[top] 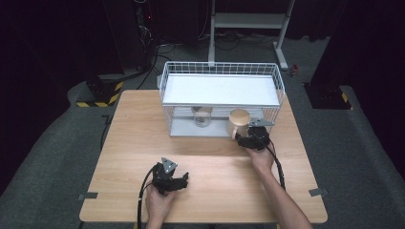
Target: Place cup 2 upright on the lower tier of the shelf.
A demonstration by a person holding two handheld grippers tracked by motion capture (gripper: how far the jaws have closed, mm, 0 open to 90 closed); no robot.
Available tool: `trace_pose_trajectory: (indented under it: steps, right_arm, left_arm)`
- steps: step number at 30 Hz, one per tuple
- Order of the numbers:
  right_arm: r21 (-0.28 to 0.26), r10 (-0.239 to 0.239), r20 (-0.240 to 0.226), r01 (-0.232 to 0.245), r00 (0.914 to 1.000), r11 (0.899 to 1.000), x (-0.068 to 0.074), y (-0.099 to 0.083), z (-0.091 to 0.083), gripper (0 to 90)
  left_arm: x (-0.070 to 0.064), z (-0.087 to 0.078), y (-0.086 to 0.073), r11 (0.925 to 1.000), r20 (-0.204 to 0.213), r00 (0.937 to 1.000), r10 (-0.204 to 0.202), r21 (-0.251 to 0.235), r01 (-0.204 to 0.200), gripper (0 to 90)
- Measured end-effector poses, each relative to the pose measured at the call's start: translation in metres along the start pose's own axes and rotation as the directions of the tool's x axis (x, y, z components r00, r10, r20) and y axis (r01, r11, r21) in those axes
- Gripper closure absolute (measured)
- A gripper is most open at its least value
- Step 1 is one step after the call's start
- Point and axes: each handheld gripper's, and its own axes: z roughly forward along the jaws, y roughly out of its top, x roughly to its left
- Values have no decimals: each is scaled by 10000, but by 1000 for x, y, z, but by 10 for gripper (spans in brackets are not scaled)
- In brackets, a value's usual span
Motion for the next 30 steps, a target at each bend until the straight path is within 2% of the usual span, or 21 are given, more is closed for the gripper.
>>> trace_pose_trajectory:
  steps: [8,11,13,21,30]
  right_arm:
    - [-107,204,46,-204,9998,9997,0,8,5,336]
    - [-89,116,88,-116,9999,9999,0,12,8,337]
    - [-139,271,123,-269,9996,9995,1,14,10,353]
    - [-200,516,165,-513,9985,9985,1,13,17,367]
    - [-272,488,347,-479,9982,9985,0,13,22,413]
  left_arm:
    - [0,0,0,10000,-2,10000,1,3,-1,173]
    - [0,0,0,10000,-3,10000,6,4,-6,173]
    - [0,0,0,10000,-2,10000,1,1,-1,173]
    - [0,0,0,10000,8,10000,4,11,-4,173]
    - [0,0,0,10000,8,10000,7,13,-7,173]
